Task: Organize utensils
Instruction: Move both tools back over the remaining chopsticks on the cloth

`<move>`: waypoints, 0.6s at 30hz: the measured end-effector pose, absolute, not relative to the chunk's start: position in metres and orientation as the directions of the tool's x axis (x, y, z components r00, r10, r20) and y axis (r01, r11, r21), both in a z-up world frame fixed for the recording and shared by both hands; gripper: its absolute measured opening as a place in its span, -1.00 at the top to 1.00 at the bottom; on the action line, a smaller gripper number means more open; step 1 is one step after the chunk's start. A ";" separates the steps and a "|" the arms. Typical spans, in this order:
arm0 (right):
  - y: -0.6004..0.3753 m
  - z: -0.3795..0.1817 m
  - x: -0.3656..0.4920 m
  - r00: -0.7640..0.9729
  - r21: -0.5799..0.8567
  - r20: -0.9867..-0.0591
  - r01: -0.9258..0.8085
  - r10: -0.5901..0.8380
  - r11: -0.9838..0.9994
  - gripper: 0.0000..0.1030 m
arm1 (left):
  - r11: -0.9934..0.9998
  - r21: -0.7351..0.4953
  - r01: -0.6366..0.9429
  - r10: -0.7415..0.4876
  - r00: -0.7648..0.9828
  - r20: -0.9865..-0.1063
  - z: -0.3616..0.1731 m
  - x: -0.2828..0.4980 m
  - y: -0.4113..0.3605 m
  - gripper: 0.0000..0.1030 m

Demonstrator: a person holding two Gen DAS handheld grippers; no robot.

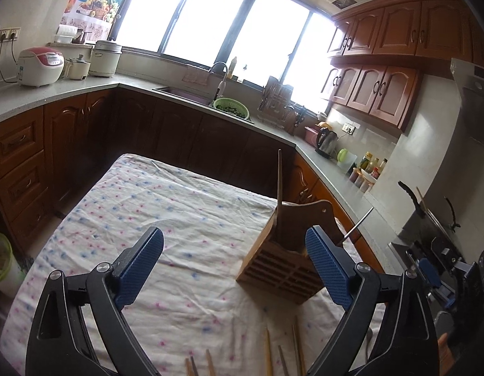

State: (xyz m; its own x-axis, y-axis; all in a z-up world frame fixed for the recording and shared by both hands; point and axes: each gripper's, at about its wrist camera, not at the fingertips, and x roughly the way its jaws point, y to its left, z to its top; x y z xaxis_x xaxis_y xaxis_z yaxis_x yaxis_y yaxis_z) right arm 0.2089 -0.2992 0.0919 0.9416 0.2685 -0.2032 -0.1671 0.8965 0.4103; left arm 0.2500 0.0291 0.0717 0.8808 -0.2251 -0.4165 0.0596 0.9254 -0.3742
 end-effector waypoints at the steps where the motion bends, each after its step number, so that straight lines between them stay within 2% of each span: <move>1: -0.298 0.092 0.203 0.942 0.406 -0.201 -0.169 0.268 0.898 -0.93 | 0.926 -0.374 0.058 -0.225 0.879 -0.420 0.070 0.243 0.031 -0.83; 18: -0.283 0.070 0.122 0.925 0.341 -0.248 -0.194 0.287 0.920 -0.94 | 0.930 -0.364 0.046 -0.228 0.850 -0.474 0.043 0.150 0.049 -0.84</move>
State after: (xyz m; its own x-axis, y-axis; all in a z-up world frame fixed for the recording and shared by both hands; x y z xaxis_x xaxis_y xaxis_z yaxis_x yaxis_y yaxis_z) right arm 0.1224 -0.2826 0.0705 0.9254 0.2867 -0.2477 -0.1937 0.9199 0.3409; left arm 0.1496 0.0494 0.0431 0.8503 -0.2279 -0.4744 0.0459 0.9301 -0.3645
